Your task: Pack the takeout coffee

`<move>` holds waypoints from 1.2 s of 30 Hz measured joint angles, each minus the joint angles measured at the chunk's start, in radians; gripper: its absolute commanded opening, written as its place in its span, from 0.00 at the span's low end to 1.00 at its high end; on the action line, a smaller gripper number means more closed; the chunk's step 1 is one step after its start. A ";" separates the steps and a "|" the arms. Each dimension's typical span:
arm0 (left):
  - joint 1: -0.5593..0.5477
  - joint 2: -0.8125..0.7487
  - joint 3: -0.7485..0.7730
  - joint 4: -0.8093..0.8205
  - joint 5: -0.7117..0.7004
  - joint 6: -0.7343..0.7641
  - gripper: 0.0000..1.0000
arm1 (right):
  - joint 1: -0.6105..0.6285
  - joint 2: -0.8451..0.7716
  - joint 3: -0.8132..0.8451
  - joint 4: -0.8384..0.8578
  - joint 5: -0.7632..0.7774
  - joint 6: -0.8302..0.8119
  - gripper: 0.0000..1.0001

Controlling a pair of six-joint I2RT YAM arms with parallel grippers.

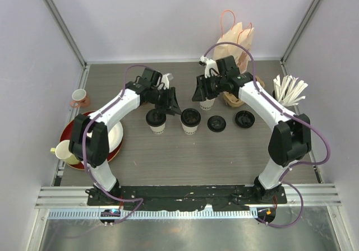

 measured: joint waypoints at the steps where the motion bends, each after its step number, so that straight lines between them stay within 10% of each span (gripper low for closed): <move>1: 0.002 -0.005 -0.013 0.006 -0.001 -0.009 0.43 | -0.001 -0.016 -0.013 0.002 0.021 0.020 0.42; 36: -0.012 0.007 -0.119 0.106 0.032 -0.150 0.35 | -0.026 -0.071 -0.345 0.262 -0.020 0.274 0.46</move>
